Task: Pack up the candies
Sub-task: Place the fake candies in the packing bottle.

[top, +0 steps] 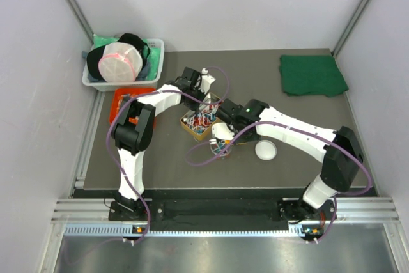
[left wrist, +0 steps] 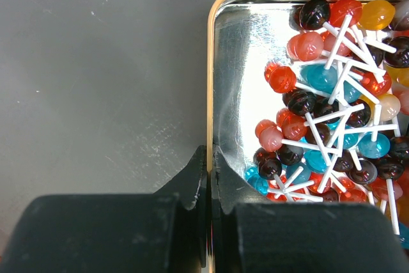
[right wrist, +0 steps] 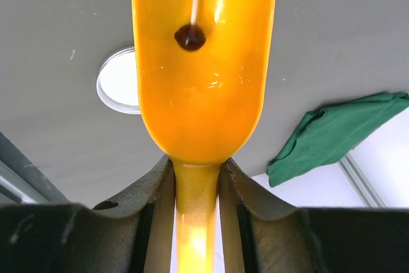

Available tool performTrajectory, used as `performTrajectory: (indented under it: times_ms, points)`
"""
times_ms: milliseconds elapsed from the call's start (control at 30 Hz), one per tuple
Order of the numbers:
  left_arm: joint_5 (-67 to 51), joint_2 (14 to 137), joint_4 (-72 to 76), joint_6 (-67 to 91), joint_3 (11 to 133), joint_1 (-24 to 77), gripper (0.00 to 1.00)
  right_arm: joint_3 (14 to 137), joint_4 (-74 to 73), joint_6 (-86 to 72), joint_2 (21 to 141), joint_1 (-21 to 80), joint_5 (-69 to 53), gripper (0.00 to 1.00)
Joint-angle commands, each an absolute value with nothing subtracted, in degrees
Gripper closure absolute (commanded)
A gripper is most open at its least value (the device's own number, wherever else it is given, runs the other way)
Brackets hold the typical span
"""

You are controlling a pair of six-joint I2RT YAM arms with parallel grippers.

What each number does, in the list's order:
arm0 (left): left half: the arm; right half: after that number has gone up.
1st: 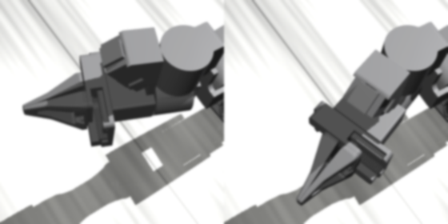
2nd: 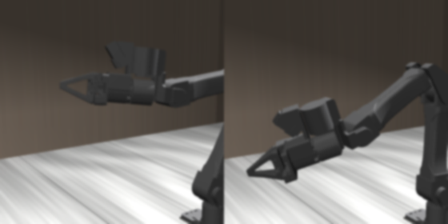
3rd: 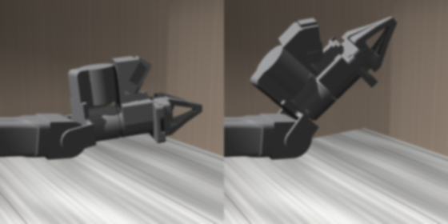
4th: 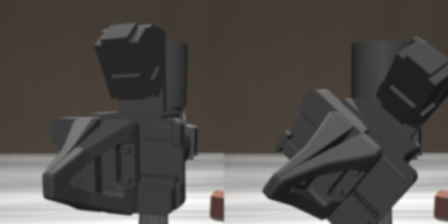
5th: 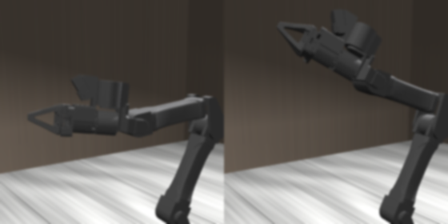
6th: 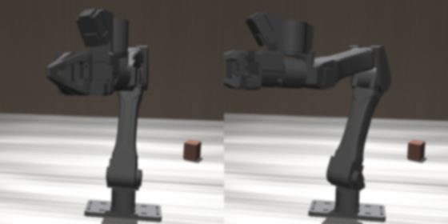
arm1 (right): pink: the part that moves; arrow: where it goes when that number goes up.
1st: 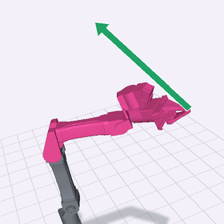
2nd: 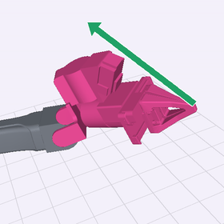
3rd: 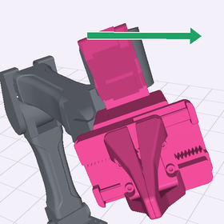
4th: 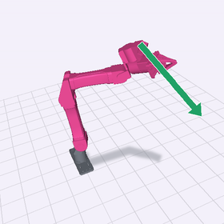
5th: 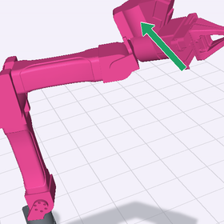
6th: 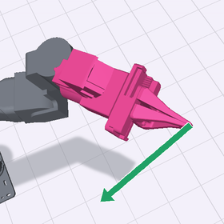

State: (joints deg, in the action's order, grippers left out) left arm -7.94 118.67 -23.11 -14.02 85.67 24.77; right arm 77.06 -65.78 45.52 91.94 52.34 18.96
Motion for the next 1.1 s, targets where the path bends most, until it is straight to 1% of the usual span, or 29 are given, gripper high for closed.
performTrajectory:
  times_ms: [0,400,733,933,1067]
  points:
    - [-9.32,117.07,-20.66,-13.01,85.61,24.7,1.0,80.24,-66.27,46.76,92.2,53.35,21.44,1.0]
    - [-8.97,117.33,-20.66,-13.1,85.87,24.61,1.0,81.04,-66.01,48.07,93.34,55.19,25.65,1.0]
    - [-8.88,117.86,-20.57,-13.1,85.87,24.7,1.0,82.18,-66.36,48.51,93.25,55.9,26.8,1.0]
    - [-8.62,117.6,-20.57,-13.27,85.96,24.7,1.0,81.74,-66.53,48.43,91.76,55.9,25.58,1.0]
    - [-8.35,117.16,-20.83,-14.32,85.78,24.7,1.0,81.91,-63.99,48.69,89.21,55.2,23.12,1.0]
